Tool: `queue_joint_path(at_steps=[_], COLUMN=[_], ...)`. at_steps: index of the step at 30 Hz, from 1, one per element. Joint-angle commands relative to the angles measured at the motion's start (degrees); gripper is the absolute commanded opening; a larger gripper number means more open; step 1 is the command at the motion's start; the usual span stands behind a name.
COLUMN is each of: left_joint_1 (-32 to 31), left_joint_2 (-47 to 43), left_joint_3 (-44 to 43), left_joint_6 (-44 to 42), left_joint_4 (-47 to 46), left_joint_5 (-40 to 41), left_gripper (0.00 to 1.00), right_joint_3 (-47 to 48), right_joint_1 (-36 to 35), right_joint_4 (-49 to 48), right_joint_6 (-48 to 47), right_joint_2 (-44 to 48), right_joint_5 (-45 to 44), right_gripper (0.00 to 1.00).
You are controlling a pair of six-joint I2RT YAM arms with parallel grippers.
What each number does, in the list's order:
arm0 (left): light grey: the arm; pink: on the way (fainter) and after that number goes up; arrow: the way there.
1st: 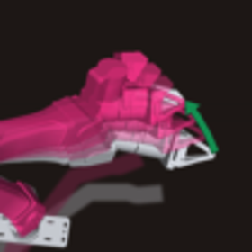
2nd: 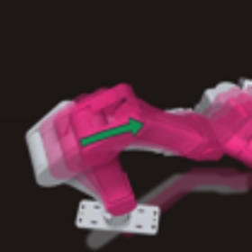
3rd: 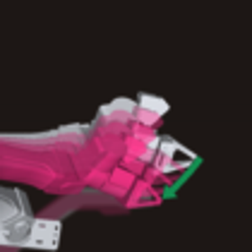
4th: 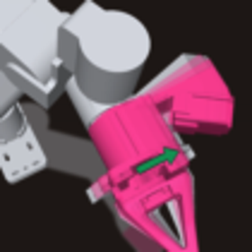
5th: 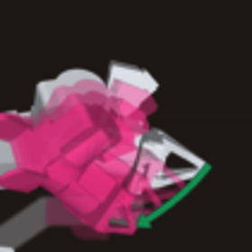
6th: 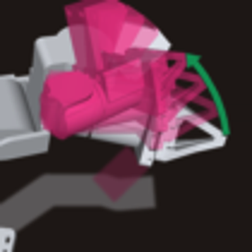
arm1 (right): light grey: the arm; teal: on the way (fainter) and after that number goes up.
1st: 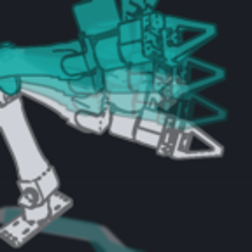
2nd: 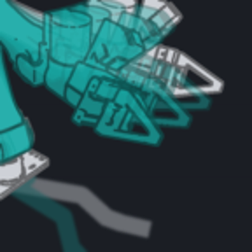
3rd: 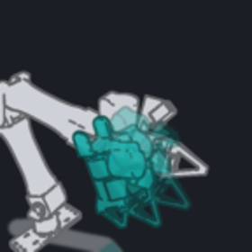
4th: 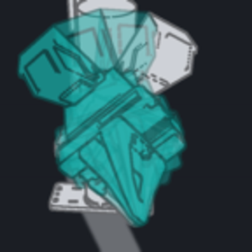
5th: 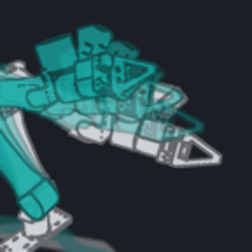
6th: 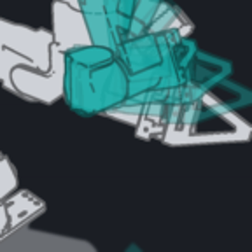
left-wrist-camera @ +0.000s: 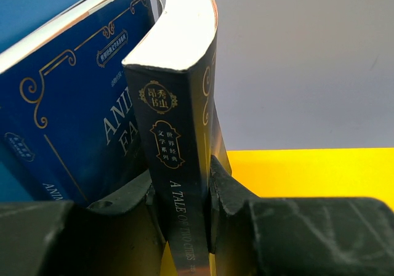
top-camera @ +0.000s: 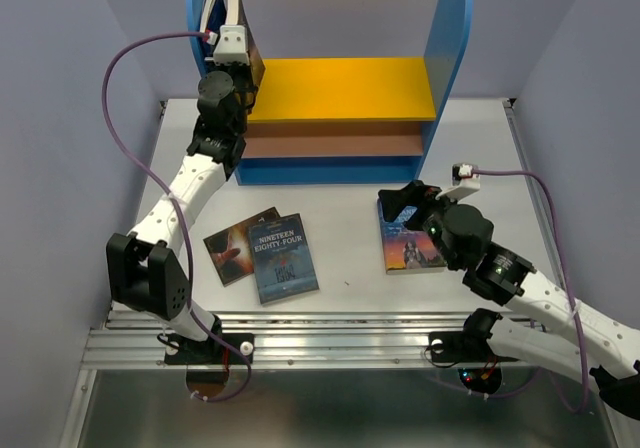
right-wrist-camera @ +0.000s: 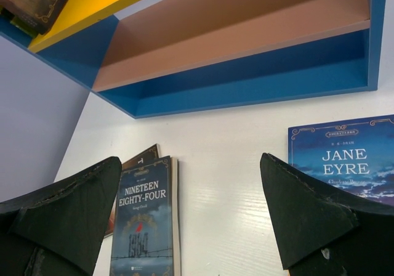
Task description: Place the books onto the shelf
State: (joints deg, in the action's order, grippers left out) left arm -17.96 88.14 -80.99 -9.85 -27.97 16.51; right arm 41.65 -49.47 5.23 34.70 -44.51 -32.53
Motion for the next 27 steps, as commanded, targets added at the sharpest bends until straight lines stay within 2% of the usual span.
queue_joint_path(at_steps=[1,12,14,15,18,24,27], left_joint_1=[0.6,1.3,1.4,1.6,1.6,1.5,1.5], left_joint_2=[-4.4,-6.4,-6.4,-6.2,-6.2,-7.2,-7.9], left_joint_3=[0.8,3.6,3.6,3.5,3.6,4.9,5.2], left_joint_6=[-0.4,-0.9,-1.2,-1.3,-1.2,-0.9,-0.5], left_joint_4=[-5.0,-5.0,-5.0,-4.8,-4.6,-4.5,-4.6], left_joint_5=[1.5,3.1,3.0,2.8,2.4,2.3,1.9], left_gripper=[0.07,0.04,0.06,0.13,0.25,0.26,0.31], right_joint_3=[1.9,1.7,1.7,1.7,1.4,1.2,1.2], right_joint_1=[0.2,0.2,0.2,0.2,0.2,0.2,0.2], right_joint_4=[-1.2,-1.2,-1.2,-1.2,-1.2,-1.2,-1.1], right_joint_6=[0.5,1.5,1.4,1.3,1.6,1.6,1.6], right_joint_2=[1.4,0.4,0.3,0.1,0.0,0.0,0.1], right_joint_5=[-0.4,1.9,2.4,2.6,2.8,3.0,2.9], right_gripper=[1.00,1.00,1.00,1.00,1.00,1.00,1.00])
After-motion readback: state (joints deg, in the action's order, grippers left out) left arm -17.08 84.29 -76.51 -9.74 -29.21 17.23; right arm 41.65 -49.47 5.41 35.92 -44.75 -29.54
